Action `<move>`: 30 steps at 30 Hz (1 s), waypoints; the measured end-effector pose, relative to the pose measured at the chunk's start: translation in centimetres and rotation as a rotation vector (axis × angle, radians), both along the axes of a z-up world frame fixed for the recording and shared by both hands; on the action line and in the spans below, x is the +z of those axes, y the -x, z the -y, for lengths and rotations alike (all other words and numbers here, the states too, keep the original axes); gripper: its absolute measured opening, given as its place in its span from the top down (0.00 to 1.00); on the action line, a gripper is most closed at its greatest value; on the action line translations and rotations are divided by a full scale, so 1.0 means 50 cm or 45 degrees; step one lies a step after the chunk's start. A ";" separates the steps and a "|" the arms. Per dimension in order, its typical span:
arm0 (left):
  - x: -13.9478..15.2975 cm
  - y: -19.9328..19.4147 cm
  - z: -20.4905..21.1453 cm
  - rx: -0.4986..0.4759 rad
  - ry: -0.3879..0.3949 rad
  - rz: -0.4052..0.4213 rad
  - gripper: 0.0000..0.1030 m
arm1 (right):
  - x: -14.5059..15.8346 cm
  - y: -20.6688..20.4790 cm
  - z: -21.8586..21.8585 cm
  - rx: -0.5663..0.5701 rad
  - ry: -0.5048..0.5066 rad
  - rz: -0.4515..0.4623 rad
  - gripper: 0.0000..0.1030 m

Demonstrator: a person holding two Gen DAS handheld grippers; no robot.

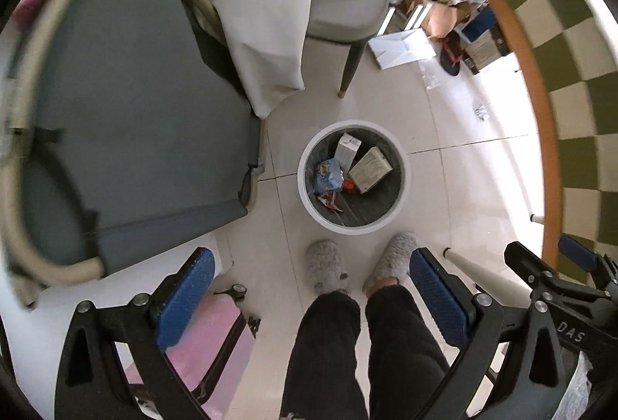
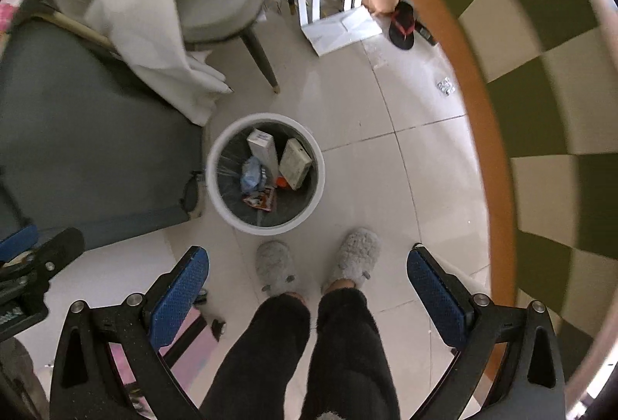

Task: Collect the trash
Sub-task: 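Move both tools back over the table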

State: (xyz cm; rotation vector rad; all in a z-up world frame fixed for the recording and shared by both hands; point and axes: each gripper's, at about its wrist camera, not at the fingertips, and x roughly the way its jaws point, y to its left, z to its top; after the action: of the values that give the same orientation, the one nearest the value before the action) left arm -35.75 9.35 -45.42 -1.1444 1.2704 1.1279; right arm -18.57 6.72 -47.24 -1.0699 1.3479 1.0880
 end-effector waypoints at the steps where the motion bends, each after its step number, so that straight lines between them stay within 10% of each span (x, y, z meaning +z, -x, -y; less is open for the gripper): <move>1: 0.025 -0.001 0.004 -0.003 -0.007 0.002 0.00 | 0.030 -0.001 0.003 -0.004 -0.012 -0.004 0.00; 15: 0.350 -0.108 0.007 -0.113 -0.219 0.020 0.00 | 0.376 -0.120 0.053 -0.266 -0.224 -0.211 0.00; 30: 0.481 -0.818 -0.065 -0.645 -0.379 0.095 0.00 | 0.478 -0.817 0.194 -0.985 -0.325 -0.028 0.00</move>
State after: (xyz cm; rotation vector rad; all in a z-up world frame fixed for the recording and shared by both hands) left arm 5.14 12.62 -21.35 -0.5904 1.1960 0.8458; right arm 22.28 -3.00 -23.33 -0.2863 1.4122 0.6562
